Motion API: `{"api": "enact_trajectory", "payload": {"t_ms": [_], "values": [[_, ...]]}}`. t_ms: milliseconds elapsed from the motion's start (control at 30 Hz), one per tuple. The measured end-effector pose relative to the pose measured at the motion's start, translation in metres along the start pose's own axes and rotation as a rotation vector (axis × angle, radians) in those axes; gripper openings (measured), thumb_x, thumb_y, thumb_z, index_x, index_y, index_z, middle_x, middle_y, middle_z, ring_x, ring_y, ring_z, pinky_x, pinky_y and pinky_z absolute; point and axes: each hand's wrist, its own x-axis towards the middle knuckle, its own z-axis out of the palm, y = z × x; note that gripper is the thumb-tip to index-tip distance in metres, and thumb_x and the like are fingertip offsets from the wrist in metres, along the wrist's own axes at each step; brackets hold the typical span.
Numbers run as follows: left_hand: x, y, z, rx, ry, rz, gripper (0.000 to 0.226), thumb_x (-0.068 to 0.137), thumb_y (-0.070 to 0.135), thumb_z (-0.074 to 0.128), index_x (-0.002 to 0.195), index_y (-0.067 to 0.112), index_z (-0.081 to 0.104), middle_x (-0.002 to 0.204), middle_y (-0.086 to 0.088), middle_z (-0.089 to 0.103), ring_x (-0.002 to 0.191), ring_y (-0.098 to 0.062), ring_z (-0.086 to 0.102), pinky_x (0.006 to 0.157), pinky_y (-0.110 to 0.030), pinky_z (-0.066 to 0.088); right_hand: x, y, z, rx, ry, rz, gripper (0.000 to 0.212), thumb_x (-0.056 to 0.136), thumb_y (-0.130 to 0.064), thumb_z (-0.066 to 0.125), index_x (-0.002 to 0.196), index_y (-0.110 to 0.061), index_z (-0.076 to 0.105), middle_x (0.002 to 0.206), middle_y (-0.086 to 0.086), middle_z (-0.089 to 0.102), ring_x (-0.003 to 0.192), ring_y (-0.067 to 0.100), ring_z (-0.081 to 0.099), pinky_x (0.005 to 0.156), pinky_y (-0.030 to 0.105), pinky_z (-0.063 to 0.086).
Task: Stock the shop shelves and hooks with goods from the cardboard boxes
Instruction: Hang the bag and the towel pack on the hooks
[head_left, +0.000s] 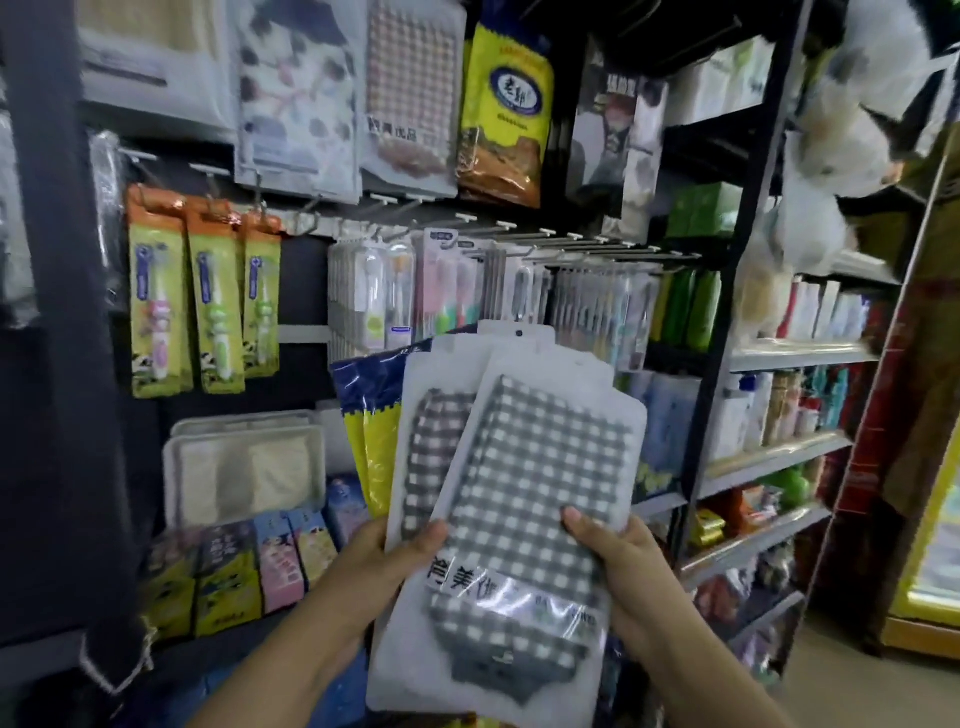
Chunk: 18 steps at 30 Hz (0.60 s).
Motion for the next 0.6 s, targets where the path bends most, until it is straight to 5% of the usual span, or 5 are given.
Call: {"api": "enact_trajectory", "payload": {"t_ms": [167, 267, 400, 500, 600], "values": [[0.021, 0.014, -0.019, 0.013, 0.160, 0.027, 0.081, 0.028, 0.077, 0.075, 0.089, 0.024, 0.065, 0.060, 0.015, 0.065, 0.070, -0.012, 0.060, 0.075, -0.032, 0.050, 0.047, -0.007, 0.019, 0.023, -0.067, -0.034, 0.038, 0.079, -0.006, 0.067, 0.116, -0.010, 0.058, 0.099, 0.014, 0.073, 0.086, 0.032, 0.072, 0.066, 0.040, 0.059], [0.037, 0.026, -0.034, -0.001, 0.148, 0.022, 0.056, 0.061, 0.055, 0.068, 0.100, 0.013, 0.069, 0.073, -0.004, 0.074, 0.071, -0.027, 0.068, 0.069, -0.037, 0.054, 0.072, -0.012, 0.034, 0.034, -0.118, -0.025, 0.041, 0.079, -0.010, 0.068, 0.118, -0.010, 0.057, 0.102, 0.015, 0.073, 0.088, 0.033, 0.071, 0.067, 0.042, 0.059], [0.057, 0.044, -0.047, 0.052, 0.161, 0.106, 0.008, 0.080, 0.016, 0.070, 0.083, 0.013, 0.077, 0.088, -0.015, 0.074, 0.077, -0.028, 0.071, 0.073, -0.039, 0.053, 0.103, -0.019, 0.053, 0.000, -0.205, -0.025, 0.041, 0.079, -0.012, 0.068, 0.118, -0.007, 0.057, 0.104, 0.016, 0.072, 0.091, 0.034, 0.071, 0.068, 0.040, 0.059], [0.073, 0.053, -0.061, 0.102, 0.274, 0.179, 0.005, 0.081, 0.016, 0.071, 0.080, 0.014, 0.075, 0.076, -0.009, 0.074, 0.066, -0.022, 0.069, 0.063, -0.032, 0.052, 0.124, -0.023, 0.062, -0.027, -0.260, -0.046, 0.039, 0.078, -0.011, 0.068, 0.116, -0.009, 0.059, 0.104, 0.016, 0.072, 0.092, 0.034, 0.070, 0.070, 0.041, 0.059], [0.082, 0.064, -0.071, 0.094, 0.389, 0.235, 0.016, 0.077, 0.016, 0.074, 0.093, 0.014, 0.072, 0.084, -0.003, 0.076, 0.081, -0.024, 0.071, 0.072, -0.035, 0.054, 0.145, -0.030, 0.063, -0.043, -0.268, -0.082, 0.038, 0.077, -0.010, 0.068, 0.115, -0.011, 0.060, 0.103, 0.014, 0.073, 0.092, 0.033, 0.071, 0.071, 0.041, 0.059]]}}
